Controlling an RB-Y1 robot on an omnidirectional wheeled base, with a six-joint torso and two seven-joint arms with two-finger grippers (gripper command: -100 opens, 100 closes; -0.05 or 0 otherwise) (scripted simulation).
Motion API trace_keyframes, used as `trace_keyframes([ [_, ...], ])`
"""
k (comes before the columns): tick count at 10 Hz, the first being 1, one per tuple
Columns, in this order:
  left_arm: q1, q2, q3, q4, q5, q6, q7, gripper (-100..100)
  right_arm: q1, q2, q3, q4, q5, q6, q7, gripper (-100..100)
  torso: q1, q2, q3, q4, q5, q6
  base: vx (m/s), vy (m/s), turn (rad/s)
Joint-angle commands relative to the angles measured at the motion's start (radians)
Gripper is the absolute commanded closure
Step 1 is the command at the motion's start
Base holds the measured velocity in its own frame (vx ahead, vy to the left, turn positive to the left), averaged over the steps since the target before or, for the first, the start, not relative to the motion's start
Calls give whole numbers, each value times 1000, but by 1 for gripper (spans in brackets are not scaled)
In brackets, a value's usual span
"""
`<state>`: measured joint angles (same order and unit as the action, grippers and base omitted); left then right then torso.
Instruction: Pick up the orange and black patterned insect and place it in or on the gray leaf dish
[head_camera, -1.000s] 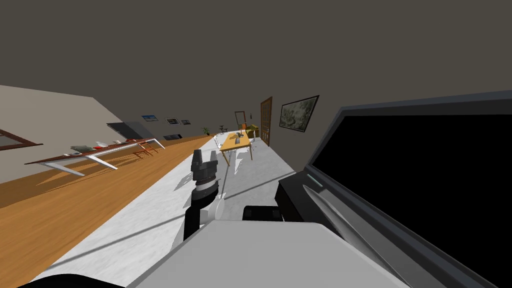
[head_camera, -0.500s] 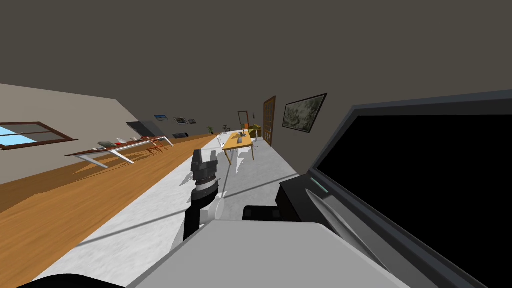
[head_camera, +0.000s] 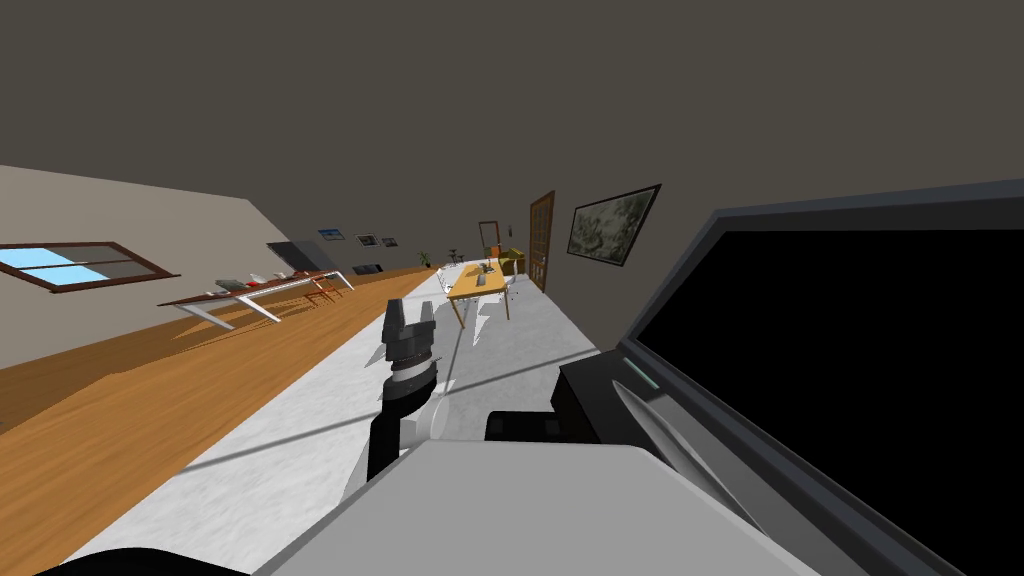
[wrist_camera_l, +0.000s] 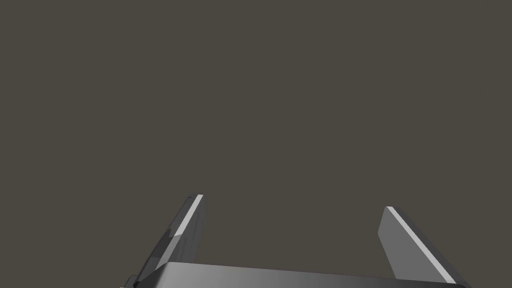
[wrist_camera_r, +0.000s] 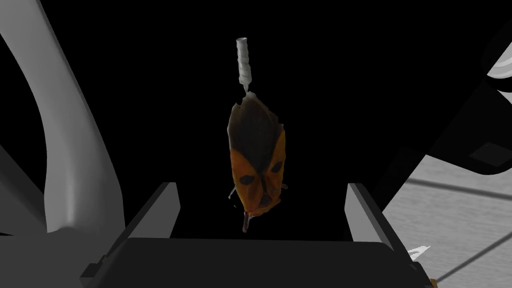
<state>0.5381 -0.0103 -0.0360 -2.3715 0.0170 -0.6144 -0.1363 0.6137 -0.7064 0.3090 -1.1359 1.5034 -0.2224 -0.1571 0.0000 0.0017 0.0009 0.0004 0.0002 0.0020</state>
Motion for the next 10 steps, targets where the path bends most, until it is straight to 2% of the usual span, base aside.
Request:
trace_keyframes([
  [1, 0, 0, 0, 0, 0, 0, 0, 0, -21, 26, 7, 35, -15, 9, 26, -100, 0, 0, 0, 0, 0, 0, -14, -31, 73],
  [2, 0, 0, 0, 0, 0, 0, 0, 0, -13, 19, 0, 25, -14, 3, 23, -100, 0, 0, 0, 0, 0, 0, -8, -7, 26],
  [3, 0, 0, 0, 0, 0, 0, 0, 0, -14, 21, 0, 28, -16, 3, 29, 100, 1, 0, 0, 0, 0, 0, 0, 0, 0],
  [7, 0, 0, 0, 0, 0, 0, 0, 0, -14, 20, 0, 26, -16, 2, 28, 100, -1, -1, -1, 0, -2, 0, 0, 0, 0],
  [8, 0, 0, 0, 0, 0, 0, 0, 0, -14, 20, 0, 26, -16, 1, 28, 0, -1, -1, -1, 0, -2, 0, 0, 0, 0],
  [9, 0, 0, 0, 0, 0, 0, 0, 0, 4, -4, -5, -5, -1, -4, 3, 100, -1, -1, -1, 0, -2, 0, 13, 20, -92],
  [10, 0, 0, 0, 0, 0, 0, 0, 0, 17, -20, -11, -25, 7, -11, -8, 100, 0, -1, -1, 0, -1, 1, 18, 35, -101],
])
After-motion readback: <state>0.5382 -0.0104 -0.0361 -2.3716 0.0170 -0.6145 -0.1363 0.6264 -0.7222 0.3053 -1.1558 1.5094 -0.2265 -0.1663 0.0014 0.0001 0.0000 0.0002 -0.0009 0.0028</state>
